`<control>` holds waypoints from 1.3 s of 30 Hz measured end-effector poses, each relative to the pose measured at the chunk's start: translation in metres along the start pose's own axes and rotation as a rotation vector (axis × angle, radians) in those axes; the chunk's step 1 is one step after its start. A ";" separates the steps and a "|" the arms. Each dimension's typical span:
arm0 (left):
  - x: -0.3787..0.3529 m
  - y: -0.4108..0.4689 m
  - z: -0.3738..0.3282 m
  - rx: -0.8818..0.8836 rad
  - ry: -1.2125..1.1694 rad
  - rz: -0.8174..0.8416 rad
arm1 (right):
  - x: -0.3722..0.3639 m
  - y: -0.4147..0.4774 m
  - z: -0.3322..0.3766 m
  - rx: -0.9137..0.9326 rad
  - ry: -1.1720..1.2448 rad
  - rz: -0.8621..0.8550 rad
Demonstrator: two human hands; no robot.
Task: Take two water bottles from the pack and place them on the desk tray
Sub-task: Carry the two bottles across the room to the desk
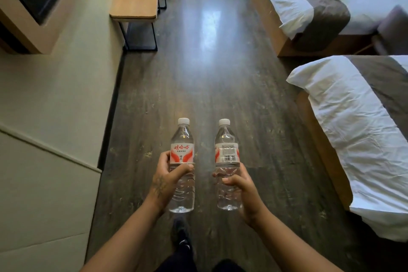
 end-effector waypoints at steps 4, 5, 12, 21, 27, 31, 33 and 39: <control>0.003 0.052 -0.038 -0.010 0.025 0.022 | -0.010 0.045 0.034 0.004 0.029 -0.055; 0.003 0.064 -0.046 -0.007 0.023 0.021 | -0.012 0.056 0.043 0.004 0.037 -0.063; -0.020 0.159 -0.090 -0.008 0.023 0.010 | -0.003 0.144 0.101 0.009 0.057 -0.082; -0.082 0.298 -0.153 -0.023 0.026 -0.070 | 0.034 0.297 0.191 -0.023 0.061 0.029; -0.118 0.369 -0.201 -0.047 0.025 -0.065 | 0.056 0.373 0.255 -0.016 0.084 0.081; -0.135 0.416 -0.228 -0.047 0.012 -0.080 | 0.063 0.418 0.292 0.005 0.105 0.097; -0.140 0.443 -0.242 -0.049 0.015 -0.079 | 0.064 0.442 0.309 0.014 0.089 0.105; -0.147 0.545 -0.290 -0.064 -0.018 -0.063 | 0.057 0.530 0.360 0.018 0.056 0.062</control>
Point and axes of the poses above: each hand's wrist, its own y-axis towards the middle knuckle, its own x-axis out of the back of the hand, z = x × y, the point moved 3 cm from there along y, towards the middle knuckle, and after that the axes turned 9 degrees about -y, right-handed, at the moved point
